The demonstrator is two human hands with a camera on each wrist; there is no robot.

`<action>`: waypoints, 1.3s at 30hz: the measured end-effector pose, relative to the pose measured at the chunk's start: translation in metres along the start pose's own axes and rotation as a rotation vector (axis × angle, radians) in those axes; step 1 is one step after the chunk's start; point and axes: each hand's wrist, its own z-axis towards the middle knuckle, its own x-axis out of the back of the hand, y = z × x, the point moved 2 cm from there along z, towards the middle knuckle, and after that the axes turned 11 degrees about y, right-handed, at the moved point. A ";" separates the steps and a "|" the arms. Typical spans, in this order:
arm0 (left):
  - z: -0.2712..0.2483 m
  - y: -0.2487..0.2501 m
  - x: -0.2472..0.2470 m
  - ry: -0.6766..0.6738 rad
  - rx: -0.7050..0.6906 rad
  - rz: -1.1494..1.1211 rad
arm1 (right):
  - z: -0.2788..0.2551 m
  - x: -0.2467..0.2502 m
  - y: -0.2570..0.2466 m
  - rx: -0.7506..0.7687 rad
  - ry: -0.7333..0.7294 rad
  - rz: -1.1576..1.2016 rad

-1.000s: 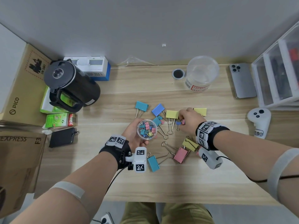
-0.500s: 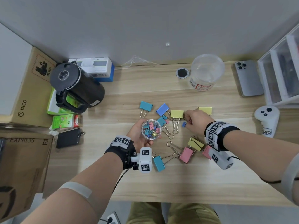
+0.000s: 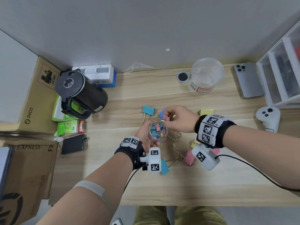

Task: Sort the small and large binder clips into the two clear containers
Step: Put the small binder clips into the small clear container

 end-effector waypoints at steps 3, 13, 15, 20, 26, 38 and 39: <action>0.000 0.001 -0.001 0.018 -0.011 -0.016 | -0.004 -0.018 -0.013 0.152 -0.010 -0.222; -0.012 -0.007 0.005 0.009 0.005 -0.028 | -0.023 -0.022 -0.013 0.033 0.007 0.041; -0.014 -0.008 0.006 -0.033 0.022 -0.026 | -0.023 -0.013 -0.006 -0.003 0.127 0.154; -0.012 -0.010 0.014 -0.063 0.033 -0.096 | -0.008 0.021 0.041 -0.119 0.452 0.001; -0.013 -0.014 0.019 -0.153 0.032 -0.152 | -0.014 0.034 0.104 -0.283 0.220 -0.503; -0.009 -0.019 0.018 -0.070 0.061 -0.050 | -0.013 0.006 0.083 -0.176 0.147 -0.626; -0.009 -0.020 0.019 -0.068 0.062 -0.050 | -0.013 0.006 0.078 -0.165 0.163 -0.538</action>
